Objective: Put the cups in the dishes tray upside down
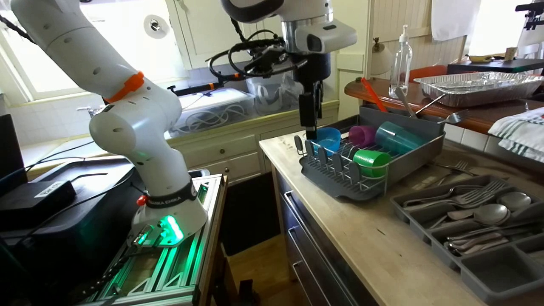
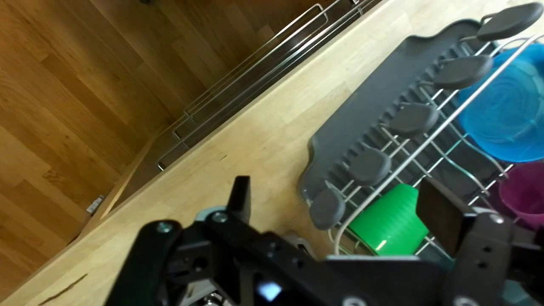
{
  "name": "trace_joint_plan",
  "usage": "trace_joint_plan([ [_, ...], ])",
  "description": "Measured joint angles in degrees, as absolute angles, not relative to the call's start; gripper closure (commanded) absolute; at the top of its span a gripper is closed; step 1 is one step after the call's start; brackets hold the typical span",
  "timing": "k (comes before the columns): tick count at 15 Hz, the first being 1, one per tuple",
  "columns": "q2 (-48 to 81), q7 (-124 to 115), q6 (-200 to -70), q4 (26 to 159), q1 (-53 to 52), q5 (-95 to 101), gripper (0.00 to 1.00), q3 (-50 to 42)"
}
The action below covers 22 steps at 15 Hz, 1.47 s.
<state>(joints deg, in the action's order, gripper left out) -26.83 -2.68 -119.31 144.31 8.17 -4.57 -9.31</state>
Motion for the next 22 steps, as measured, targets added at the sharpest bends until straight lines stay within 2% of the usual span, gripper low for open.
trace_joint_plan([
  [3, -22.5, -1.0, -119.7, 142.2, 8.8, -4.7, 0.0, -11.3],
  [10, -21.8, -1.8, -119.4, 141.3, 8.9, -4.7, 0.0, -10.9],
  [17, -18.4, -16.9, -105.8, 132.6, 8.6, -8.7, 0.0, -7.0],
  [22, -15.9, -30.5, -106.0, 128.0, 9.2, -4.2, 0.0, -3.6],
])
